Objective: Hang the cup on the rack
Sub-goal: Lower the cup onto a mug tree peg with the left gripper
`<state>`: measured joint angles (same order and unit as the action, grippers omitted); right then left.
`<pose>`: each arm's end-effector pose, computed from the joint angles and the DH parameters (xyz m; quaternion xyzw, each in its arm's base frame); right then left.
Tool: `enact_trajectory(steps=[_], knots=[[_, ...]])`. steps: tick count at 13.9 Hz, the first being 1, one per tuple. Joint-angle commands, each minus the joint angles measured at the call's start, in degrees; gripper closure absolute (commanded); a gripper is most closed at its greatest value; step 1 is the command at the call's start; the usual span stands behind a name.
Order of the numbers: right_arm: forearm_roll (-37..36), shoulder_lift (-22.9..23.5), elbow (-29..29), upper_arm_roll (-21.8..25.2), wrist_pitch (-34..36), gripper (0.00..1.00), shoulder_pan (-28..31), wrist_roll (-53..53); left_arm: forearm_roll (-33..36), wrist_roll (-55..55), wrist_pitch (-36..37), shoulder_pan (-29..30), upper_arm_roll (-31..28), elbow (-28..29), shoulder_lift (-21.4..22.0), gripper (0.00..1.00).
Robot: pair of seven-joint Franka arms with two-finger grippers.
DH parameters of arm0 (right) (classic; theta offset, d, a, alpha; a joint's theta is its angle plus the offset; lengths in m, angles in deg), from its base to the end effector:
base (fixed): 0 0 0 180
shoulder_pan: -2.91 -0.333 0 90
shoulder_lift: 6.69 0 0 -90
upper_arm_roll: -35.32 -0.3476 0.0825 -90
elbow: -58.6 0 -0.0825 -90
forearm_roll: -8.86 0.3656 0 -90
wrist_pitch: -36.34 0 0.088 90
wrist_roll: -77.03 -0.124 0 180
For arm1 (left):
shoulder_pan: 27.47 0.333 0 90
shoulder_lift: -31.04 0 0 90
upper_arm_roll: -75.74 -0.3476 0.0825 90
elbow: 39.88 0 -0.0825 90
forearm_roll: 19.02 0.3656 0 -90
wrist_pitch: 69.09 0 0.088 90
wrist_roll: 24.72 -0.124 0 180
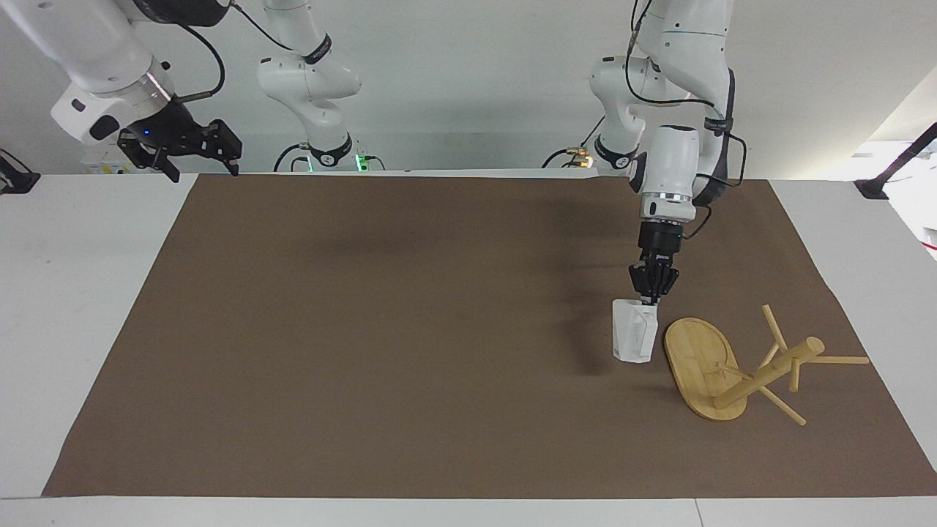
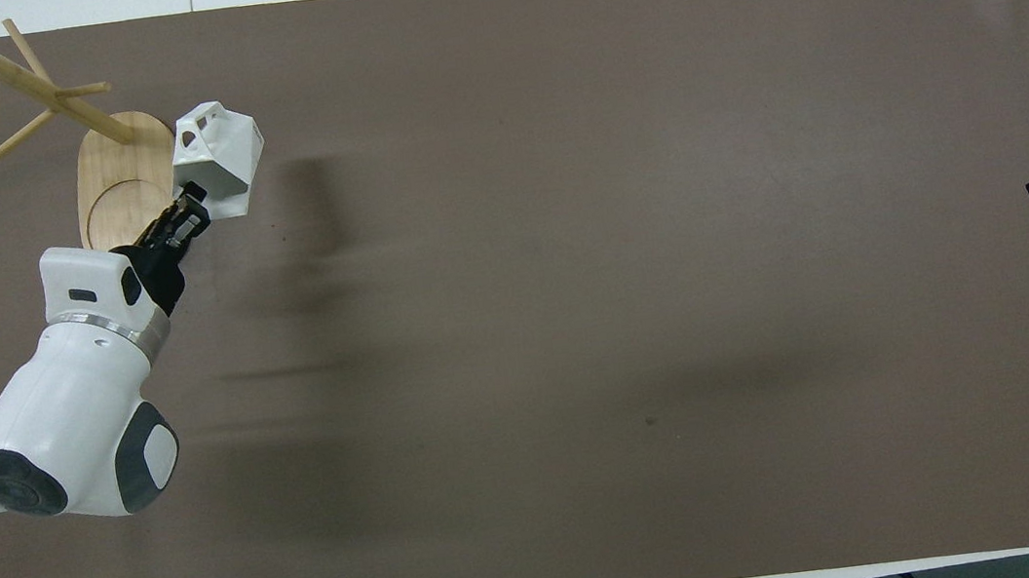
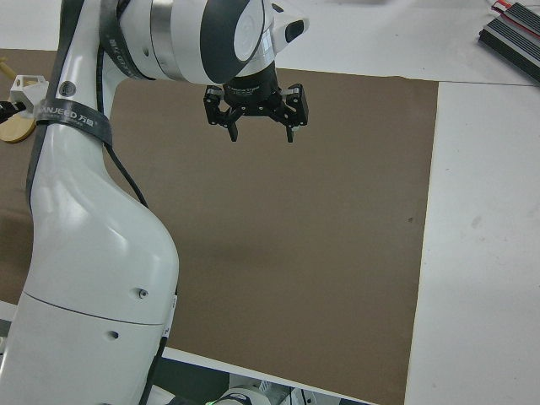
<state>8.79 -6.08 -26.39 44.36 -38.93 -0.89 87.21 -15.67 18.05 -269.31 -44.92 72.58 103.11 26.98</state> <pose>0.5066 -0.0461 0.6523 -0.9950 -0.0427 0.0893 0.0106 0.5086 -0.1375 0.4080 0.8738 0.1908 0.3954 0.2093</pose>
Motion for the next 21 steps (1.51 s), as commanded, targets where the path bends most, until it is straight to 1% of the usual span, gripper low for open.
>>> enact_trajectory(steps=[1, 3, 6, 9, 11, 13, 20, 21], knots=[[-0.28, -0.08, -0.25, -0.43, 0.82, 0.0, 0.1, -2.88, 0.78, -0.15, -0.61, 2.24, 0.17, -4.9, -3.58, 1.0], [-0.81, -0.25, -1.04, -0.34, 0.3, 0.0, 0.28, -3.41, 0.69, 0.12, -0.61, 3.99, 0.34, -7.02, -4.55, 1.0], [-0.9, -0.34, -1.13, -0.42, 0.73, 0.0, -0.07, -7.89, 0.69, 0.29, -0.52, 4.79, 0.35, -7.55, -4.82, 1.0], [-0.9, -0.34, -0.87, -0.78, 0.82, 0.0, -0.42, -7.99, 0.69, 0.38, -0.43, 5.76, 0.35, -7.9, -5.08, 1.0], [-0.81, -0.69, -1.39, -0.78, 0.82, 0.0, 0.1, -7.72, 0.78, 0.56, -0.34, 5.76, 0.43, -9.21, -7.27, 1.0], [-0.9, -1.04, -2.54, -0.43, 0.21, 0.0, 0.28, -7.72, 0.78, 0.64, -0.26, 6.11, 0.35, -9.31, -7.63, 1.0], [-0.9, -1.13, -2.63, -0.51, 0.65, 0.0, -0.25, -7.72, 0.87, 0.91, 0.71, 11.46, 0.43, -10.28, -7.8, 1.0], [-0.9, -1.13, -2.63, -0.6, 0.56, 0.0, -0.42, -7.72, 0.87, 1.43, 0.88, 11.82, 0.43, -10.01, -7.72, 0.97]])
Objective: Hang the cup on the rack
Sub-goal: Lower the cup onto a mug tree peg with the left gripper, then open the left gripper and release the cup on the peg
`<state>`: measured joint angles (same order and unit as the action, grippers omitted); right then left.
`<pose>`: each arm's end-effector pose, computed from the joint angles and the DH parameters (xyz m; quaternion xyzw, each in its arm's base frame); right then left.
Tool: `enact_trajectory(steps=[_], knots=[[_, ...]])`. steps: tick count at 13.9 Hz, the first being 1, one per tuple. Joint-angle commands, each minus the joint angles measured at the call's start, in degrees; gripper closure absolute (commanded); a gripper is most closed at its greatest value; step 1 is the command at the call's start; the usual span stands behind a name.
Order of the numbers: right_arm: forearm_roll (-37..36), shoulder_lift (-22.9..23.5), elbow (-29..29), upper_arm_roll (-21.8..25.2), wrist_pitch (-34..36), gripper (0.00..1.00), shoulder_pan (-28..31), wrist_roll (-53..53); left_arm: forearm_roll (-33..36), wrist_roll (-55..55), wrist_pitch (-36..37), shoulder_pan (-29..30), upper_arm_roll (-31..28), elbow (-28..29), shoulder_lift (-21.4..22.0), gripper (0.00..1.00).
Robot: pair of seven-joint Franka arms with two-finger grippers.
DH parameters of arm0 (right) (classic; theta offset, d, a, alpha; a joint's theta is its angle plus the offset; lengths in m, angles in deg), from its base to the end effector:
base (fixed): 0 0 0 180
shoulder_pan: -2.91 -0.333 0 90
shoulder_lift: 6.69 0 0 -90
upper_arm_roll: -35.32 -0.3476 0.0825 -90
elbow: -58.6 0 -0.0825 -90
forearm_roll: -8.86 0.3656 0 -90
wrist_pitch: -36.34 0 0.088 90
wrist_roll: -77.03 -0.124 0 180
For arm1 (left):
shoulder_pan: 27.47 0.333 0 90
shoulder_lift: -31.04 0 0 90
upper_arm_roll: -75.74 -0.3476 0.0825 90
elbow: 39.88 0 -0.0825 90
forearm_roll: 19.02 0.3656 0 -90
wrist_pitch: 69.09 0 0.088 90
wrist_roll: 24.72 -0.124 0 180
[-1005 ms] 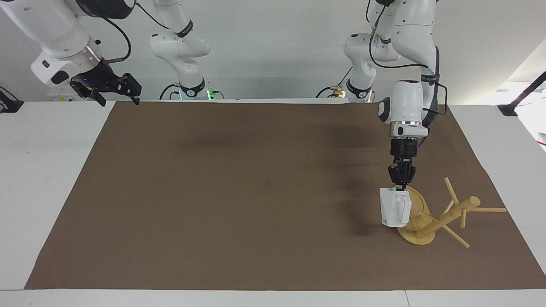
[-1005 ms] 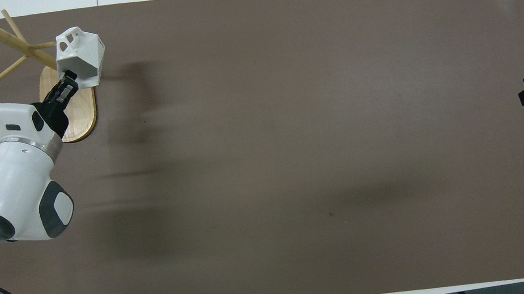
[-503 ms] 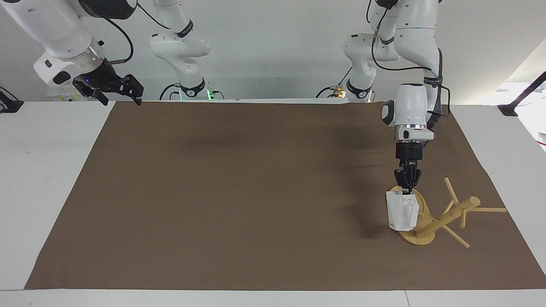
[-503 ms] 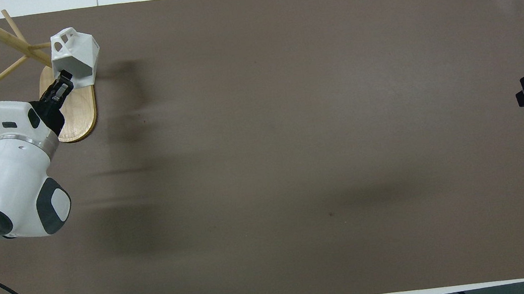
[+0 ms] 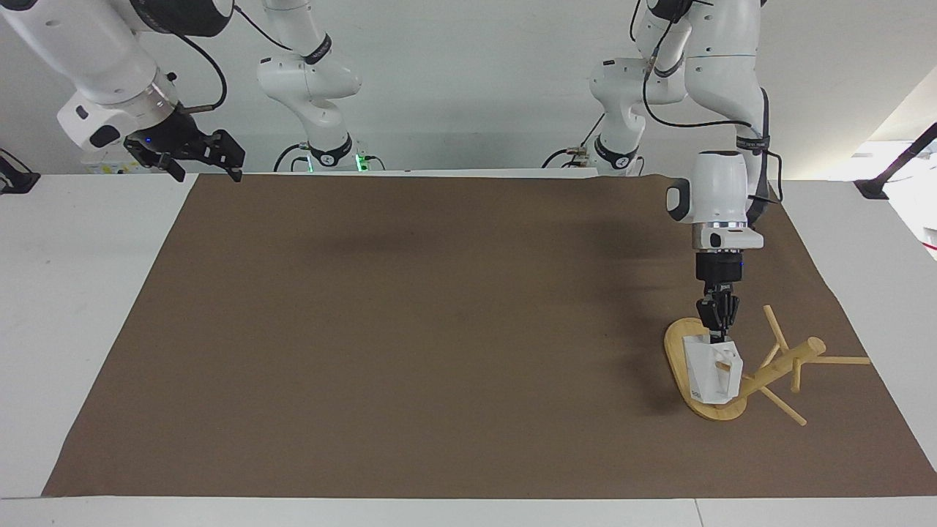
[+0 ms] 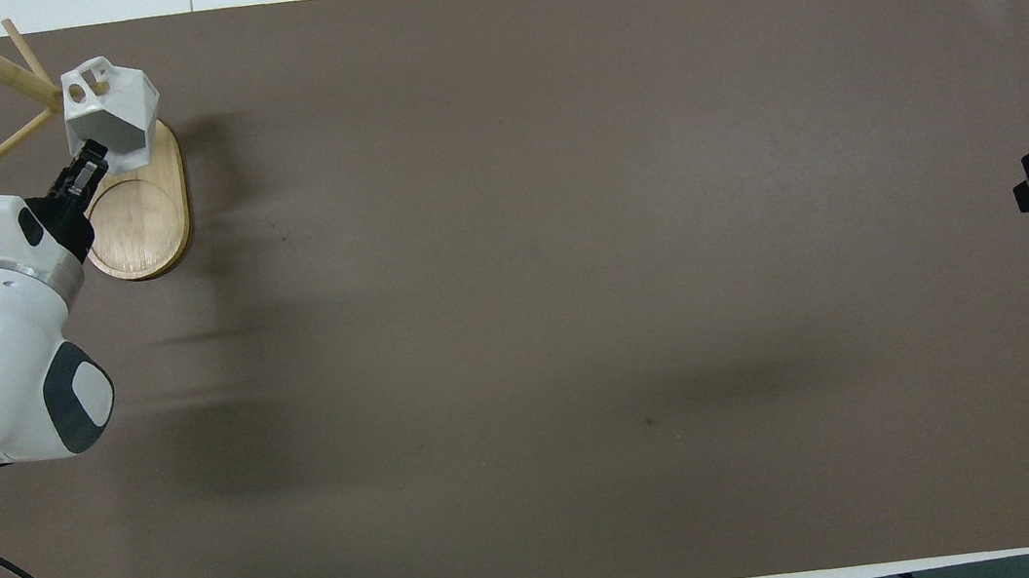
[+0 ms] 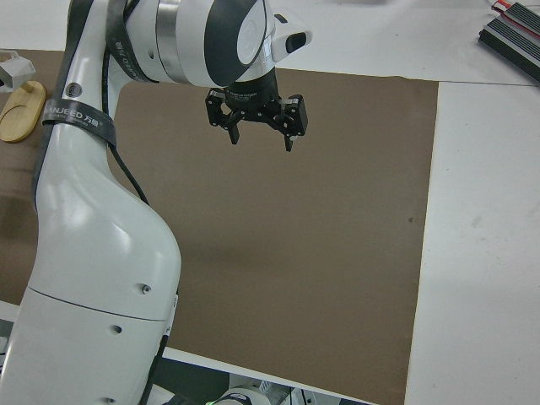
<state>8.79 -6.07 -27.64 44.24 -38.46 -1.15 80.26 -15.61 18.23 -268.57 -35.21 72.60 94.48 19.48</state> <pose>0.5051 -0.0426 0.6425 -0.9944 0.0143 0.1048 0.0060 0.5729 -0.0549 0.3975 0.8534 0.2624 0.4155 0.1738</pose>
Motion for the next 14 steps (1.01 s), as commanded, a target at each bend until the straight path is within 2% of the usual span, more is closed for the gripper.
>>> enact_trajectory(steps=[1, 3, 4, 5, 7, 10, 11, 14], knots=[[-0.9, -1.14, -1.38, -0.48, 0.09, 0.0, -0.16, -0.77, 0.73, 1.34, 0.57, 2.37, 0.41, -1.47, -0.22, 0.84], [-0.9, -1.14, -1.38, -0.48, 0.09, 0.0, 0.27, -0.77, 0.73, 1.95, 0.84, 2.46, 0.41, -1.47, -0.22, 0.82], [-0.9, -1.23, -1.56, -0.48, 0.09, 0.0, 0.36, -0.77, 0.73, 2.13, 0.93, 2.46, 0.33, -1.13, -0.13, 0.7], [-0.9, -1.23, -1.65, -0.48, 0.09, 0.0, 0.36, -0.77, 0.73, 2.13, 1.02, 2.46, 0.32, -0.34, 0.04, 0.63], [-0.99, -1.49, -1.82, -0.48, -0.17, 0.0, 0.19, -0.77, 0.73, 1.96, 1.02, 2.37, 0.32, 2.29, 0.92, 0.59], [-0.99, -1.49, -1.82, -0.39, -0.17, 0.0, 0.1, -0.77, 0.72, 1.69, 2.5, 2.55, 0.15, 7.74, 3.55, 0.38], [-0.99, -1.49, -1.82, -0.39, -0.17, 0.0, 0.1, -0.77, 0.64, 1.78, 5.56, 2.72, 0.06, 8.71, 4.95, 0.31], [-0.99, -1.49, -1.82, -0.39, -0.17, 0.0, 0.28, -0.86, 0.64, 1.6, 23.28, 3.43, 0.06, 9.34, 13.64, 0.19]])
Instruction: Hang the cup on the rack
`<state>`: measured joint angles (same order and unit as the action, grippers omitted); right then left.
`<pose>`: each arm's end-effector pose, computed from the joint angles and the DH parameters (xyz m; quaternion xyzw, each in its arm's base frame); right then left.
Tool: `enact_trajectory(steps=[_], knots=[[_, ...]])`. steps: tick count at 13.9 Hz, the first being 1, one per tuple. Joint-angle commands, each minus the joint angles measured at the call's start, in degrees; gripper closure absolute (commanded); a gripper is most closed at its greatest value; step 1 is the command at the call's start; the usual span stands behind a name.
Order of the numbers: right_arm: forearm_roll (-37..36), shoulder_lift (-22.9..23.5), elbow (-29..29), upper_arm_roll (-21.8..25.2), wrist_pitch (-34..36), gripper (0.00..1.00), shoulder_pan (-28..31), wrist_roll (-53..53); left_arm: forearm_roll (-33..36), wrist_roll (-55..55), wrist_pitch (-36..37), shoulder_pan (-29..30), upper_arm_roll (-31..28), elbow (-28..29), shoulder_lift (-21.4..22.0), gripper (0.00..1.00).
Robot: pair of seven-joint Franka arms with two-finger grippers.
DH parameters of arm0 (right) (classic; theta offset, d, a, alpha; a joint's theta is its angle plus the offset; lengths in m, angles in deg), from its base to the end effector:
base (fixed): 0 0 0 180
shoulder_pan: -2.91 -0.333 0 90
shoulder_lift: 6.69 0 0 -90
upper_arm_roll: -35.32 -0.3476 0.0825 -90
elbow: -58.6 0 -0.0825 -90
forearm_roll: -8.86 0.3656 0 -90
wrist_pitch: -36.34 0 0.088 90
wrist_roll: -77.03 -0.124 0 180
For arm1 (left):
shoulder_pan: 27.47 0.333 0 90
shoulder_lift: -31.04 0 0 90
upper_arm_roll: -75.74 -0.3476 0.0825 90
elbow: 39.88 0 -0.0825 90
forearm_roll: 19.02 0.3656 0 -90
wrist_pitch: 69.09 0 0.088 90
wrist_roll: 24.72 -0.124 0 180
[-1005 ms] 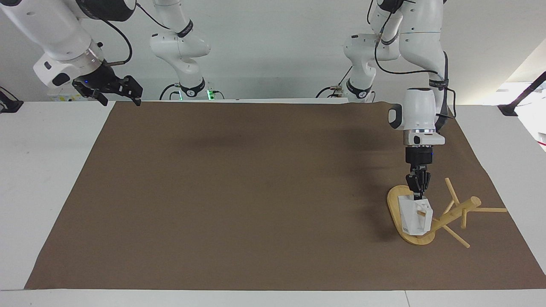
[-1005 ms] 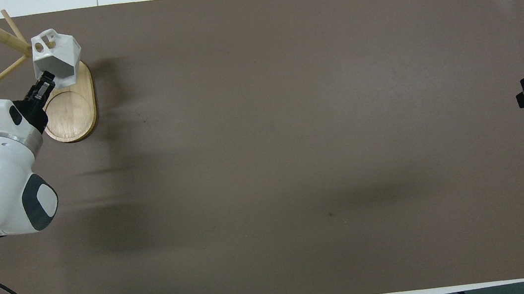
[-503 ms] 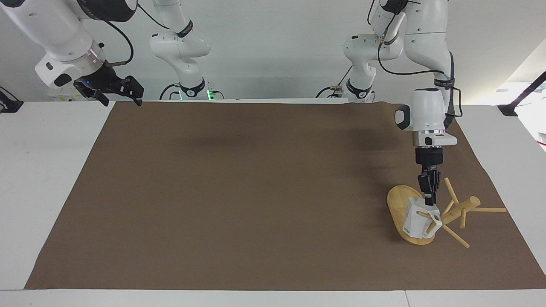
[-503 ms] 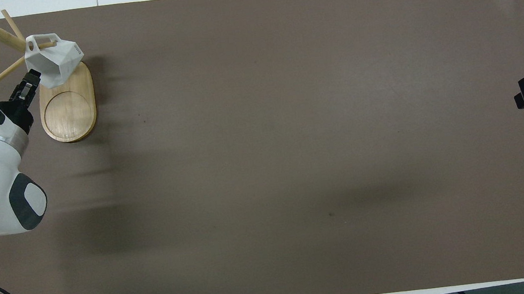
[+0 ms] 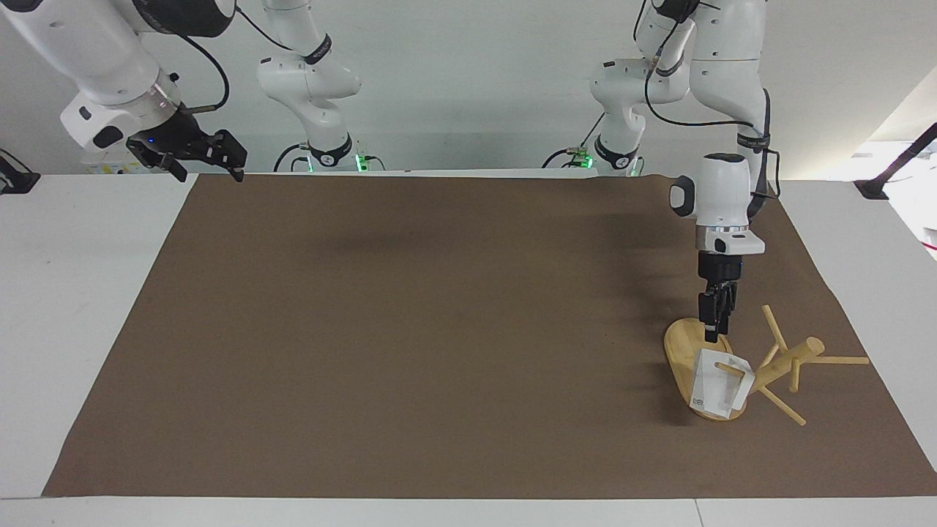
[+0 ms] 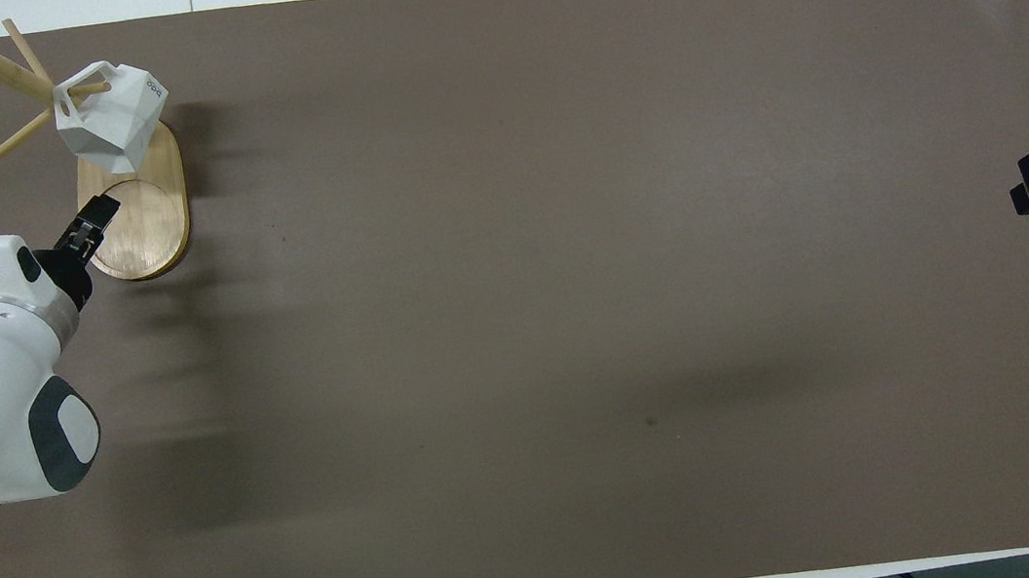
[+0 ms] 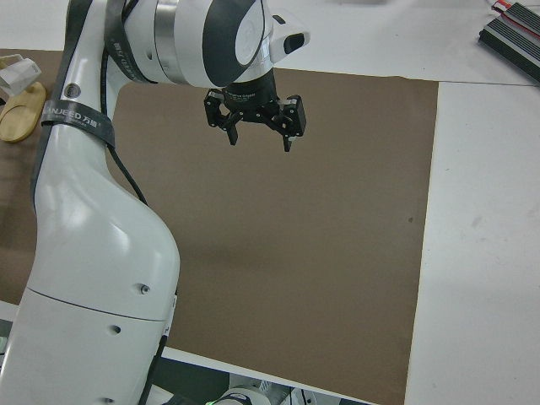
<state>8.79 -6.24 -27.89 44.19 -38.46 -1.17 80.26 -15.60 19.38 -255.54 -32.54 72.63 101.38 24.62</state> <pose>0.5041 -0.0420 0.6422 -0.9943 0.0137 0.1055 0.0062 0.5316 -0.0246 0.3627 0.8907 0.3107 0.3090 0.1211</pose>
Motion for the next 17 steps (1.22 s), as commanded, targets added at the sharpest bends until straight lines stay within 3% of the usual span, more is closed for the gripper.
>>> enact_trajectory(steps=[1, 4, 7, 12, 15, 17], knots=[[-0.99, -1.33, -1.57, -0.34, -0.17, 0.0, 0.3, -0.95, 0.71, 0.37, 16.75, 0.76, 0.03, 2.01, 11.57, 0.17], [-0.99, -1.33, -1.48, -0.34, -0.17, 0.0, 0.21, -1.04, 0.71, -2.96, 38.27, 0.41, 0.12, -4.56, 16.17, 0.02], [-0.99, -1.33, -1.48, -0.34, -0.17, 0.0, 0.21, -1.12, 0.71, -4.81, 59.57, -0.03, 0.3, -18.53, 15.21, 0.01], [-0.99, -1.33, -1.39, -0.43, 0.0, 0.0, 0.13, -1.12, 0.97, -21.47, 80.58, -0.3, 0.56, -36.54, 8.99, 0.01], [-0.99, -1.33, -1.31, -0.34, 0.0, 0.0, 0.12, -1.04, 1.06, -43.5, 96.39, -0.21, 0.47, -50.34, 3.71, 0.01], [-0.99, -1.33, -1.39, -0.34, 0.09, 0.0, 0.04, -1.12, 1.58, -47.35, 99.69, 0.49, 0.12, -52.49, 3.43, 0.01]])
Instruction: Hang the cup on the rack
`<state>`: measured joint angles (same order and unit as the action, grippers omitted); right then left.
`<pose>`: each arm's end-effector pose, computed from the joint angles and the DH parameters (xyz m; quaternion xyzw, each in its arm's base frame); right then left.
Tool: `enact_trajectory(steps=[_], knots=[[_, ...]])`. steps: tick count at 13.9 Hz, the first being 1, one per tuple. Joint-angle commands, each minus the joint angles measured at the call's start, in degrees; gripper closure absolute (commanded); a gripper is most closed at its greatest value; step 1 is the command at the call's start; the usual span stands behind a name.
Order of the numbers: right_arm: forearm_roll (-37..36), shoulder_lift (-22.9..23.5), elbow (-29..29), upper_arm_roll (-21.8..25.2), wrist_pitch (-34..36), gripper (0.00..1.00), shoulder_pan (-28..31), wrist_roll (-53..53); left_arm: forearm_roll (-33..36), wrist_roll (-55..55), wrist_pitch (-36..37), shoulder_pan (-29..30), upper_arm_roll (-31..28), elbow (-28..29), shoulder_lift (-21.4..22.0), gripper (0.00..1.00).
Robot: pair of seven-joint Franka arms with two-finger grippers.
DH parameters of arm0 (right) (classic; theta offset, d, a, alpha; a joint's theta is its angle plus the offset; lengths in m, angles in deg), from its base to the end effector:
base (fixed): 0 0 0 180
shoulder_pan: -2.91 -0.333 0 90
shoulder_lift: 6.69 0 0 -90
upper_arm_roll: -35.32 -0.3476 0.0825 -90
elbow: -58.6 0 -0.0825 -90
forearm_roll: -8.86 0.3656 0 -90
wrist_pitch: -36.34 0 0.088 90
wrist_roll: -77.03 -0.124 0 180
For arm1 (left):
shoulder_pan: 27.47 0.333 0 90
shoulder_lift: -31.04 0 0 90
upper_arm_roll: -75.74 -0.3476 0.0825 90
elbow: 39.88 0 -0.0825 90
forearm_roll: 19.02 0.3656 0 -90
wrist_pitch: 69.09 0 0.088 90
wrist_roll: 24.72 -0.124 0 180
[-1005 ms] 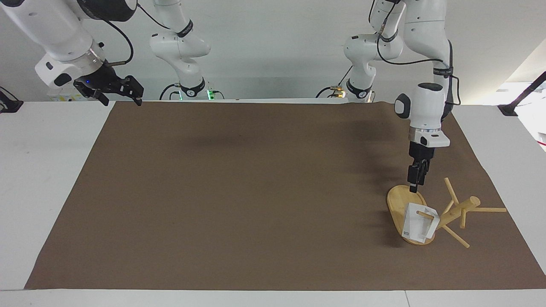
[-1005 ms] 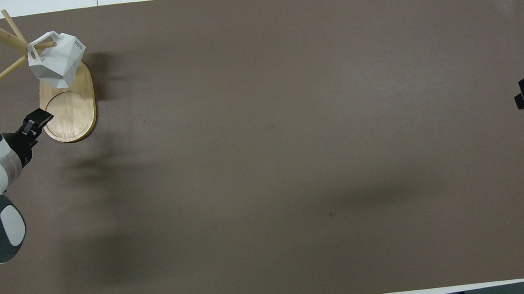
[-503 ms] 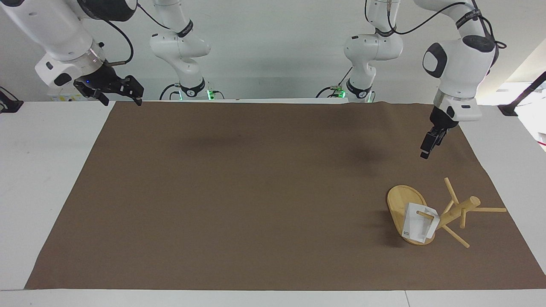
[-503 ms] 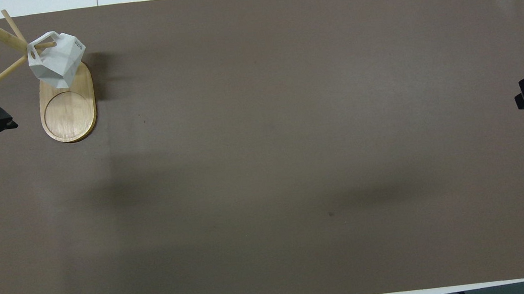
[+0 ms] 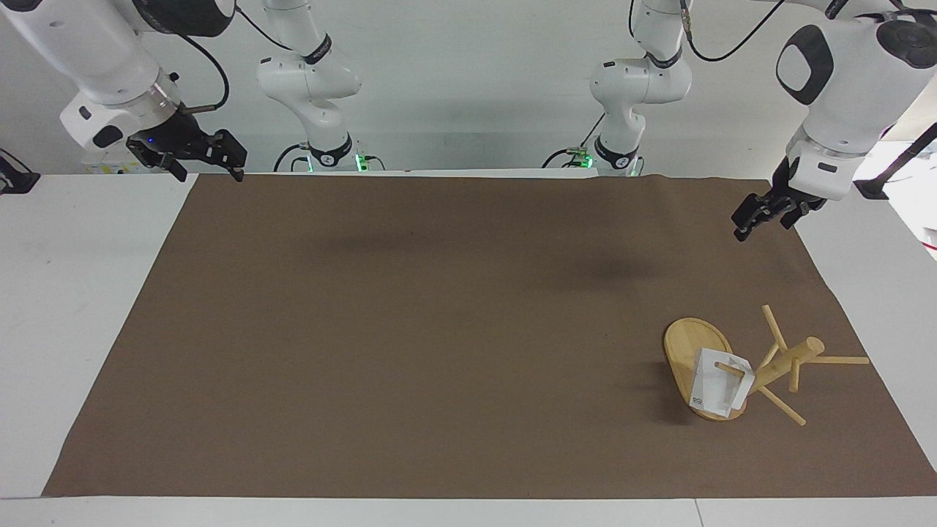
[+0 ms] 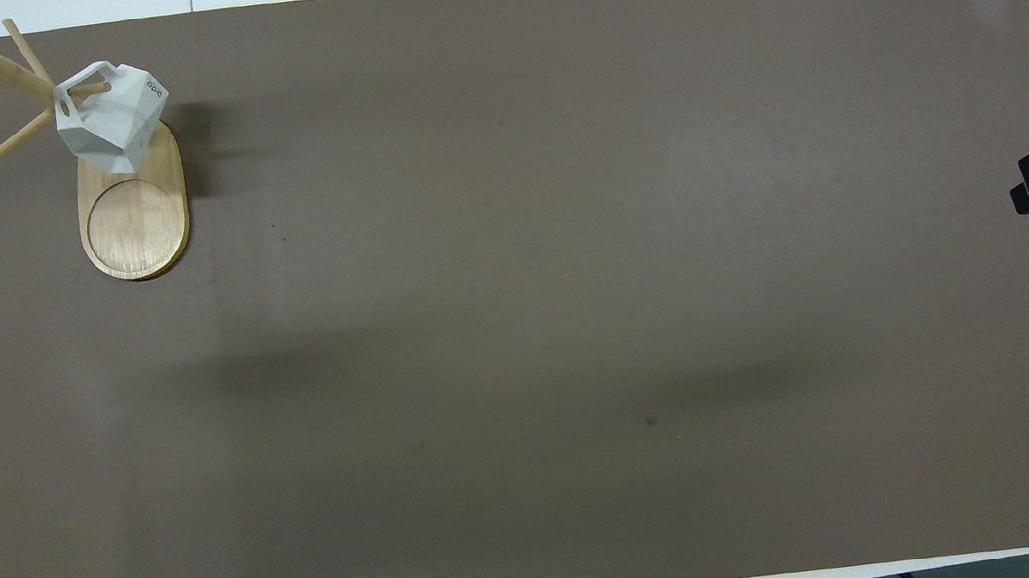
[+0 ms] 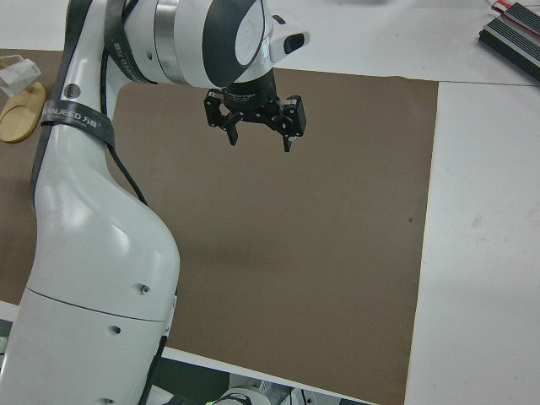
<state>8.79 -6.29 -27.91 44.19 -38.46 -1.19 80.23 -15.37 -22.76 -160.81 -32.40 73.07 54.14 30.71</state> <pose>0.5038 -0.0419 0.6424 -0.9943 0.0138 0.1053 0.0062 0.5374 -0.0136 0.6070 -0.9992 0.0043 0.0217 0.0328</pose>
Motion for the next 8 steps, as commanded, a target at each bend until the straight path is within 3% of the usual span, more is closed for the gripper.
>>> enact_trajectory(steps=[1, 8], knots=[[-0.99, -1.27, -1.29, -0.34, 0.09, 0.0, 0.05, -1.01, 2.93, -5.57, 5.84, -0.08, -0.14, -4.99, -2.31, 0.01], [-1.07, -1.36, -1.38, -0.52, 0.09, 0.0, -0.13, -1.01, -1.89, -6.71, 9.45, -0.44, 0.3, -5.52, -2.13, 0.0]])
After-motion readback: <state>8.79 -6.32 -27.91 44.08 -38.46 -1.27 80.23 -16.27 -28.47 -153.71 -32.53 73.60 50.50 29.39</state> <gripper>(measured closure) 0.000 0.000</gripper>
